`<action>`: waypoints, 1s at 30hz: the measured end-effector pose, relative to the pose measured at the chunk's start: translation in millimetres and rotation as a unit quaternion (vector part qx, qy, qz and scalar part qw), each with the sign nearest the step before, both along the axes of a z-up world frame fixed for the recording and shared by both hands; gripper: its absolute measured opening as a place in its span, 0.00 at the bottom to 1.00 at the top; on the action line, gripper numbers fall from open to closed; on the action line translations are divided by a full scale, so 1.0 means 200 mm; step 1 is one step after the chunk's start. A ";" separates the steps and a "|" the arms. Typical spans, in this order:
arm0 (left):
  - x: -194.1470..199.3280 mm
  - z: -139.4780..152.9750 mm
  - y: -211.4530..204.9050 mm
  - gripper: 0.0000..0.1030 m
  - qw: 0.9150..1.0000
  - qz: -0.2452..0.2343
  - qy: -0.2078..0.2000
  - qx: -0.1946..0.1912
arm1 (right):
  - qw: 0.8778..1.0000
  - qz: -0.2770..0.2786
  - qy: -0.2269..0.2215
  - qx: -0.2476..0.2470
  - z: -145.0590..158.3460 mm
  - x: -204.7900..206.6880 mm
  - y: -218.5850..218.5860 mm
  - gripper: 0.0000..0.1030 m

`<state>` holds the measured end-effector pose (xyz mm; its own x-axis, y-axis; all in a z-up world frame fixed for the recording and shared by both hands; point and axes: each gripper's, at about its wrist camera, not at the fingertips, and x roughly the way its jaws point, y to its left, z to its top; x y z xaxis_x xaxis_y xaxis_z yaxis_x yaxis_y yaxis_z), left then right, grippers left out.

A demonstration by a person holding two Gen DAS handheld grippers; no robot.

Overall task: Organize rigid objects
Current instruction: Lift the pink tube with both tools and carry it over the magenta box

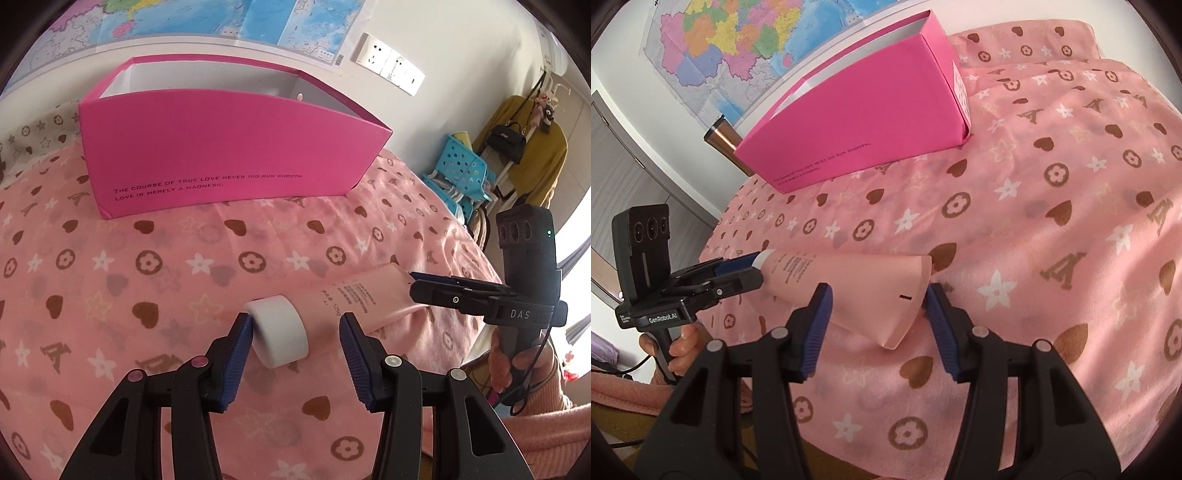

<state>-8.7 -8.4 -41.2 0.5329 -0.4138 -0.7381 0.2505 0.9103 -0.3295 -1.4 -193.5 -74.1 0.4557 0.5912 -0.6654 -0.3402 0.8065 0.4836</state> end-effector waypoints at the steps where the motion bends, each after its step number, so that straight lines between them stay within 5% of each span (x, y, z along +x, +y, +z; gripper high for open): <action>1: 0.00 0.00 -0.01 0.44 1.000 0.002 0.002 0.005 | 1.000 0.000 0.000 0.000 0.00 0.00 0.00 0.54; 6: -0.01 0.01 -0.03 0.44 1.000 0.007 0.002 0.028 | 1.000 -0.001 -0.002 -0.001 0.01 0.00 0.01 0.54; 30: 0.09 0.18 0.02 0.44 0.998 0.039 -0.038 0.023 | 0.997 0.001 -0.074 -0.026 0.24 0.06 0.08 0.54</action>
<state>10.0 -4.9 -4.6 0.6175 -0.3347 -0.7118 0.2005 0.9420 -0.2690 10.3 -177.1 -26.3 0.5505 0.5586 -0.6204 -0.4064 0.8285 0.3853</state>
